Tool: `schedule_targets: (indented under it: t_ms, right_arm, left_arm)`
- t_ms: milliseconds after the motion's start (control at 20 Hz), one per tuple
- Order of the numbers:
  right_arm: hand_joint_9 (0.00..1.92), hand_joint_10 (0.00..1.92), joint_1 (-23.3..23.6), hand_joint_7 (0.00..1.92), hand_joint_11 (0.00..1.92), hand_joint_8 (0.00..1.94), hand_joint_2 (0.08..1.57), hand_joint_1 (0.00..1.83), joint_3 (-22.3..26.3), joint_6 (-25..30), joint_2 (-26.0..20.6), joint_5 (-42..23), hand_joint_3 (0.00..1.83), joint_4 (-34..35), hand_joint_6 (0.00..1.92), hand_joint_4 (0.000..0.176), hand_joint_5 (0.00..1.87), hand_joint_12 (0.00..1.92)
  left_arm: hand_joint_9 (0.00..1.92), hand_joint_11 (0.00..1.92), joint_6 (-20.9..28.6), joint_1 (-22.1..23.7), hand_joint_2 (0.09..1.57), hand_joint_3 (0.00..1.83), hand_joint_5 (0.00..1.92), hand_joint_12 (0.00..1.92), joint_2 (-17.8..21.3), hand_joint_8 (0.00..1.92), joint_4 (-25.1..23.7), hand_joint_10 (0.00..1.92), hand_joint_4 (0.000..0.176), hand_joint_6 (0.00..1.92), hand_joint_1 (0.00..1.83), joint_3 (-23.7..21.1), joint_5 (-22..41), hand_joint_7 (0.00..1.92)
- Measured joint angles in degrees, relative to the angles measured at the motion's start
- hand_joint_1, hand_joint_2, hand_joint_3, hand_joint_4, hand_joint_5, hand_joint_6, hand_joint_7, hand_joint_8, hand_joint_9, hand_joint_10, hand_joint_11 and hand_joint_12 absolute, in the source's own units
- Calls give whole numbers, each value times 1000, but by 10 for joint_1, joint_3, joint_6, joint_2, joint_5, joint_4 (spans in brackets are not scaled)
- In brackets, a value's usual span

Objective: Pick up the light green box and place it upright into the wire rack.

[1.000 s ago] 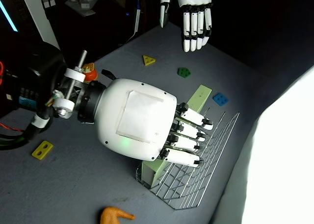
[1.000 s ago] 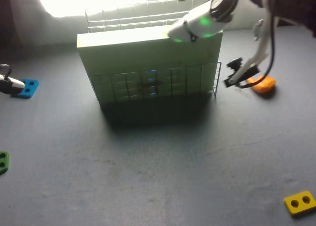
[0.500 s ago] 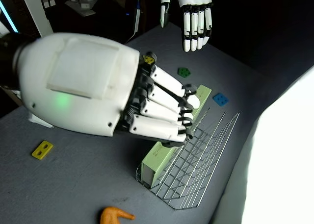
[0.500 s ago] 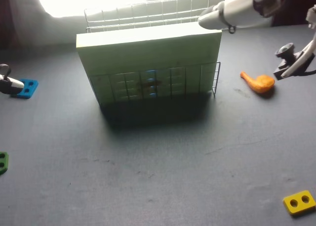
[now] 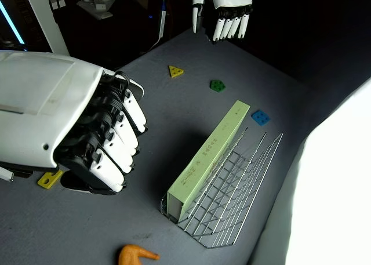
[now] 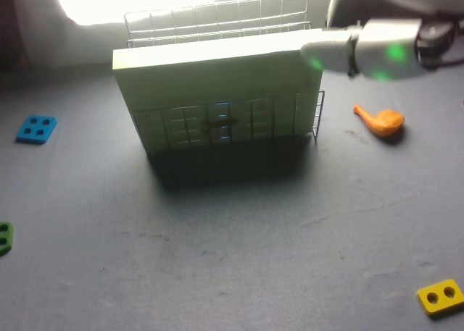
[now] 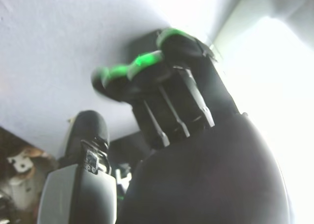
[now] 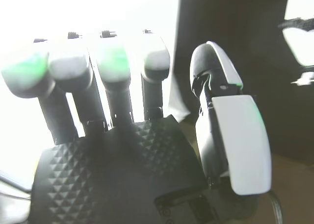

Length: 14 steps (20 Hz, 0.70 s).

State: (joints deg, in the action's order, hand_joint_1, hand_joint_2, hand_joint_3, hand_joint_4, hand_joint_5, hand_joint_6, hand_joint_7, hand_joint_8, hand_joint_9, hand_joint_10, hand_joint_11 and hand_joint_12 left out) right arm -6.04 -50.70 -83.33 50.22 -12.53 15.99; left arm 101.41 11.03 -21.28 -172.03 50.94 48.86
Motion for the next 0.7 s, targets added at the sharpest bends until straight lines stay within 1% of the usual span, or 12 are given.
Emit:
schedule_targets:
  t_ms: [50,100,150,200,250,300,350,450,500,600,700]
  right_arm:
    - [1305,1921,-5,1326,1348,1910,1307,93,0,51,-3,-3,1,-61,1915,176,1251,1921]
    - [1314,1921,-18,1320,1361,1935,1315,101,0,136,-12,-17,4,-168,1920,176,1250,1921]
    - [1326,1921,-27,1328,1369,1940,1316,99,0,197,-19,-35,3,-244,1921,176,1259,1921]
    - [1333,1921,-39,1330,1369,1941,1317,113,-1,298,-32,-71,3,-351,1921,176,1257,1921]
    - [1334,1921,-40,1330,1369,1941,1317,116,-4,355,-38,-92,3,-408,1921,176,1257,1921]
    - [1314,1921,-40,1314,1349,1941,1320,119,-5,389,-40,-107,3,-439,1921,176,1244,1921]
    - [1304,1921,-41,1310,1338,1941,1320,129,-10,436,-40,-125,3,-485,1921,176,1241,1921]
    - [1301,1921,-61,1302,1320,1941,1306,165,-18,489,-41,-156,0,-551,1921,176,1219,1921]
    - [1302,1921,-70,1302,1319,1941,1303,172,-22,503,-42,-171,0,-573,1921,176,1218,1921]
    - [1313,1921,-85,1306,1329,1941,1308,172,-22,513,-49,-203,0,-600,1921,176,1212,1921]
    - [1314,1921,-92,1307,1331,1941,1308,175,-23,515,-50,-226,0,-612,1921,176,1212,1921]
  left_arm:
    - [980,876,0,0,1326,0,876,1921,0,1824,0,1907,0,1797,456,1,0,978]
    - [978,886,0,-3,1330,0,883,1921,0,1902,0,1918,0,1896,458,3,-2,962]
    - [976,882,0,-3,1328,0,877,1921,0,1917,0,1920,0,1907,469,5,-1,954]
    - [968,864,-1,-3,1327,0,873,1921,0,1920,0,1921,0,1905,486,6,0,947]
    - [966,860,-2,-3,1327,0,872,1921,0,1920,0,1921,0,1905,489,6,0,945]
    - [968,866,-2,-3,1327,0,890,1921,0,1921,0,1921,0,1918,490,6,-1,965]
    - [964,864,-1,-3,1333,2,888,1921,0,1921,0,1921,0,1920,480,6,-1,965]
    - [967,877,-2,-3,1338,3,887,1921,0,1921,0,1921,0,1921,474,5,-1,966]
    - [968,880,-2,-3,1338,3,888,1921,0,1921,0,1921,0,1921,475,5,-1,967]
    - [993,915,-2,-3,1337,1,899,1921,0,1921,0,1921,0,1921,475,5,-1,987]
    - [996,918,-2,-3,1337,1,899,1921,0,1921,0,1921,0,1921,476,3,-1,989]
